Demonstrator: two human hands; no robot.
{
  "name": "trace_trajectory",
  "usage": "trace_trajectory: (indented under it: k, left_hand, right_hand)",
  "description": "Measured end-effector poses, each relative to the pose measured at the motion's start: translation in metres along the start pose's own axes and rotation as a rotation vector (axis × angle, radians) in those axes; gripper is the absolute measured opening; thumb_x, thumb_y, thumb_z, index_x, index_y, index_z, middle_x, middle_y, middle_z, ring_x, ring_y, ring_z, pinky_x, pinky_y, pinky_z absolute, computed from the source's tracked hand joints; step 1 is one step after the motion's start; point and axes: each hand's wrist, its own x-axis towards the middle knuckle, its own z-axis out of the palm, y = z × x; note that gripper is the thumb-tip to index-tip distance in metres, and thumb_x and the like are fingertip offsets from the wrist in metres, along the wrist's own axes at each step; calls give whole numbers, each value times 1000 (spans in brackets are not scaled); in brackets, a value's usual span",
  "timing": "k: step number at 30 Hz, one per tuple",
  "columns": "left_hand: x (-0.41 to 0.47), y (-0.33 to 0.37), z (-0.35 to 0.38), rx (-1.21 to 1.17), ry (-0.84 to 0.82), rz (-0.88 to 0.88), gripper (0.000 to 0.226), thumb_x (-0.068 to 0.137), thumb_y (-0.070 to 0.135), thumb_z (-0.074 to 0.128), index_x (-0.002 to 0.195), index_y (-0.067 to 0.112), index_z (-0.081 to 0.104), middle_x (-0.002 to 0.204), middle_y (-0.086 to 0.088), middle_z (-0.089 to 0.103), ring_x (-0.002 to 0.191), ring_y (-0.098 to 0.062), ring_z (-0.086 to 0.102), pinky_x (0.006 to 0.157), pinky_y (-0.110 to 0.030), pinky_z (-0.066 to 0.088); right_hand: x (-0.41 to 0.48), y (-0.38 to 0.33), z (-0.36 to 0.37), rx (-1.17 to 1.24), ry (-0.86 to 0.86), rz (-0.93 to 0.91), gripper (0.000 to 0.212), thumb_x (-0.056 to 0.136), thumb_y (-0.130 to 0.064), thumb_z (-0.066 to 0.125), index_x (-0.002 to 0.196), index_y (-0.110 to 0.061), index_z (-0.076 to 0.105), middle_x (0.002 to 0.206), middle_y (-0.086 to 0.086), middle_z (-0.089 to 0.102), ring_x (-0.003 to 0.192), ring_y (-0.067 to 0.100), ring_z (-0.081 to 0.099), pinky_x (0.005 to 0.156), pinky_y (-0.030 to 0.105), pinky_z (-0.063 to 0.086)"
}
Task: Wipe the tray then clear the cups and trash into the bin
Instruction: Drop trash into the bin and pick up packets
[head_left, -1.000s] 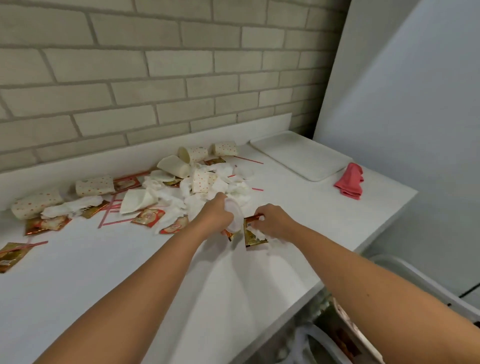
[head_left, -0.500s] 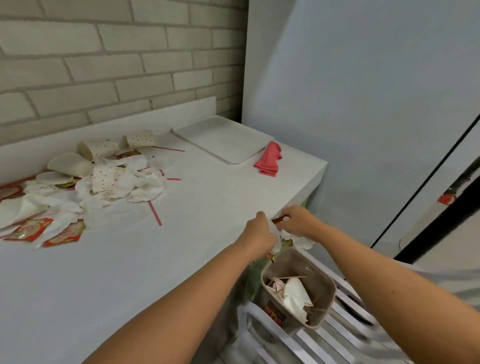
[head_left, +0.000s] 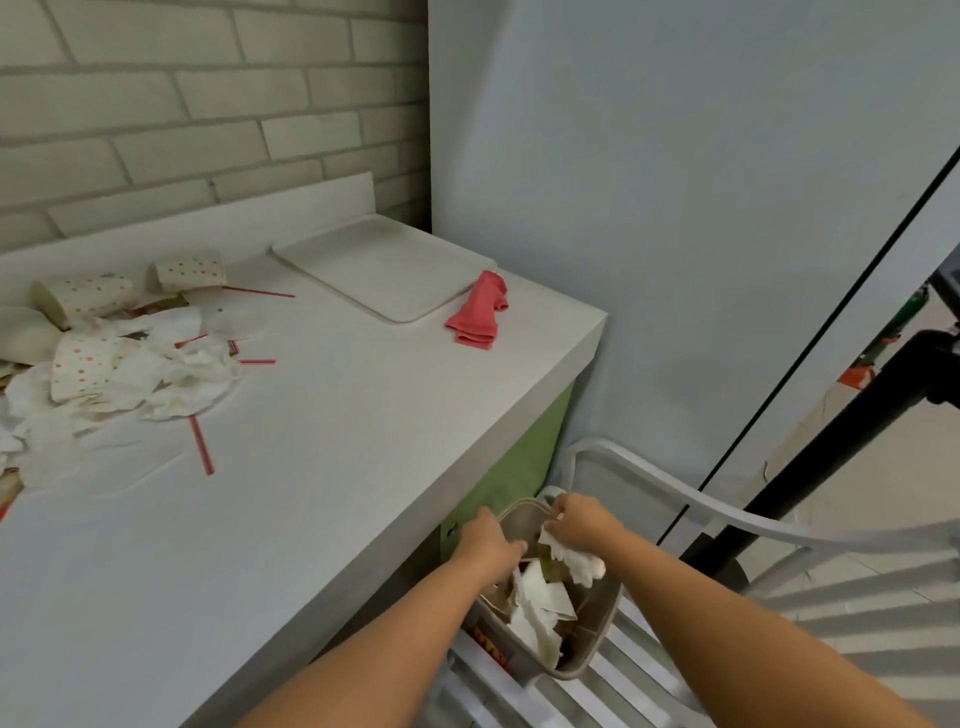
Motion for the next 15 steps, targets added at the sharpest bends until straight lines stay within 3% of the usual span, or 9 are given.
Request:
trace_trajectory:
  k: [3, 7, 8, 10, 12, 13, 15]
  left_hand:
    - [6, 0, 2, 32, -20, -22, 57, 90, 28, 58, 136, 2, 37, 137, -14, 48, 125, -27, 49, 100, -31, 43]
    - [9, 4, -5, 122, -11, -11, 47, 91, 26, 54, 131, 2, 45, 132, -13, 51, 122, -27, 50, 96, -29, 43]
    - [8, 6, -8, 147, -2, -9, 45, 92, 26, 53, 128, 2, 47, 129, -13, 53, 121, -27, 51, 93, -30, 43]
    - [8, 9, -15, 182, 12, -1, 39, 91, 26, 52, 123, 3, 51, 118, -10, 57, 115, -27, 55, 86, -30, 45]
    - [7, 13, -23, 209, 39, 16, 36, 91, 24, 52, 121, 3, 55, 121, -12, 59, 113, -27, 57, 88, -31, 46]
    - [5, 16, -28, 227, 49, 30, 35, 91, 21, 51, 121, 2, 56, 123, -14, 60, 114, -27, 57, 90, -31, 46]
    - [0, 20, -40, 235, 80, 73, 32, 92, 17, 47, 117, 2, 58, 122, -16, 61, 113, -28, 58, 93, -32, 46]
  right_hand:
    - [7, -5, 3, -76, -76, -29, 40, 97, -30, 44, 129, -7, 52, 129, 12, 56, 118, 26, 54, 98, 32, 42]
    - [6, -17, -8, -150, -119, -23, 37, 91, -21, 55, 125, -7, 55, 126, 13, 58, 118, 28, 55, 96, 32, 42]
    - [4, -21, -13, -161, -135, -21, 37, 88, -20, 58, 123, -7, 57, 119, 13, 60, 111, 27, 58, 94, 31, 45]
    - [3, -34, -23, -228, -220, -20, 29, 88, -16, 58, 113, -3, 63, 96, 11, 64, 78, 20, 63, 81, 29, 51]
    - [-2, -49, -33, -264, -338, 40, 19, 96, -14, 44, 96, -1, 59, 85, 11, 63, 51, 12, 53, 60, 24, 49]
    - [-2, -54, -37, -283, -393, 48, 21, 99, -15, 39, 96, -3, 56, 82, 9, 60, 52, 12, 51, 56, 24, 45]
    - [-3, -65, -46, -344, -443, 43, 29, 99, -19, 41, 115, -1, 56, 84, 11, 62, 55, 17, 52, 56, 27, 45]
